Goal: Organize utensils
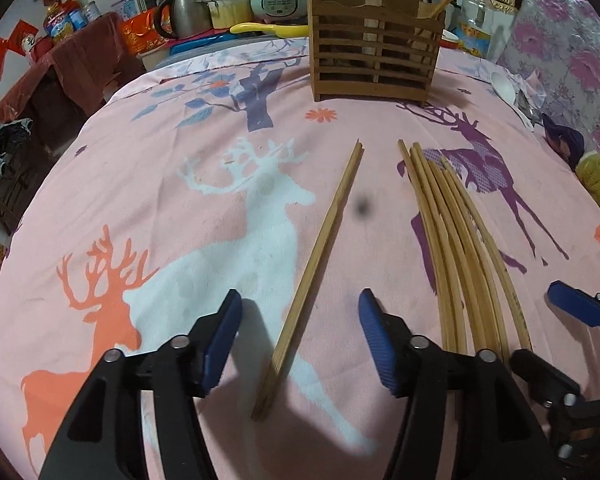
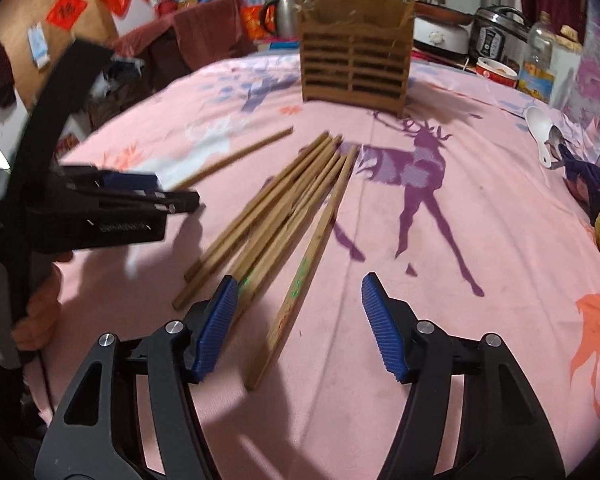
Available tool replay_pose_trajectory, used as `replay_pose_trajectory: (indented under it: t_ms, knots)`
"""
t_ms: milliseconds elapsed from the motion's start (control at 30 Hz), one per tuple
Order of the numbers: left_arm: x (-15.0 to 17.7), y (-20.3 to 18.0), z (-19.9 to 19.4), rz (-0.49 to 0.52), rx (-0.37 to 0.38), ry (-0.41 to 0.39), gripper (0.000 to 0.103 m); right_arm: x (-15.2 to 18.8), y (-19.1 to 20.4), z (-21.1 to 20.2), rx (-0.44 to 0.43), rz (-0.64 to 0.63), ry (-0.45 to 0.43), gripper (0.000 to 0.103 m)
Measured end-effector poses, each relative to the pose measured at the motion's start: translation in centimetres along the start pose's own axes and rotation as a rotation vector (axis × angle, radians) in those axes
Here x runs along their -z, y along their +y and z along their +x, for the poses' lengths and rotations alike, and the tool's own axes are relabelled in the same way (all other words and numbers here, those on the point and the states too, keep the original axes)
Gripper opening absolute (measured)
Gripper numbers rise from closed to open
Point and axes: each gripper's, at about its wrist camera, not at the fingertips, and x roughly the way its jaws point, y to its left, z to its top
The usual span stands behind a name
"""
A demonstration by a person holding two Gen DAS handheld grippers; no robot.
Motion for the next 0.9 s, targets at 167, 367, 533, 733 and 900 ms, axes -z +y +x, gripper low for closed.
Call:
replay_pose_trajectory:
  t_ms: [167, 367, 533, 733, 900]
  knots:
    - [1.1, 0.7, -0.4, -0.029, -0.014, 0.010, 0.083, 0.3, -0.8, 0.1, 0.079, 0.007, 0.023, 0.060]
    - [1.6, -0.2, -0.8, 0.015, -0.036, -0.009, 0.083, 0.4, -3.3, 0.0, 0.073, 0.095, 0.027, 0.058]
    - [1.8, -0.9, -1.0, 0.051, -0.062, -0.030, 0.083, 0.4, -2.5, 0.2, 0.065, 0.057, 0.032, 0.058]
    - [1.8, -0.7, -1.3, 0.046, -0.073, -0.048, 0.078, 0.4, -2.6, 0.3, 0.069, 0.060, 0.038, 0.057]
    - [2.0, -1.1, -1.4, 0.064, -0.084, -0.054, 0.071, 0.6, -2.5, 0.1, 0.068, 0.067, 0.038, 0.057]
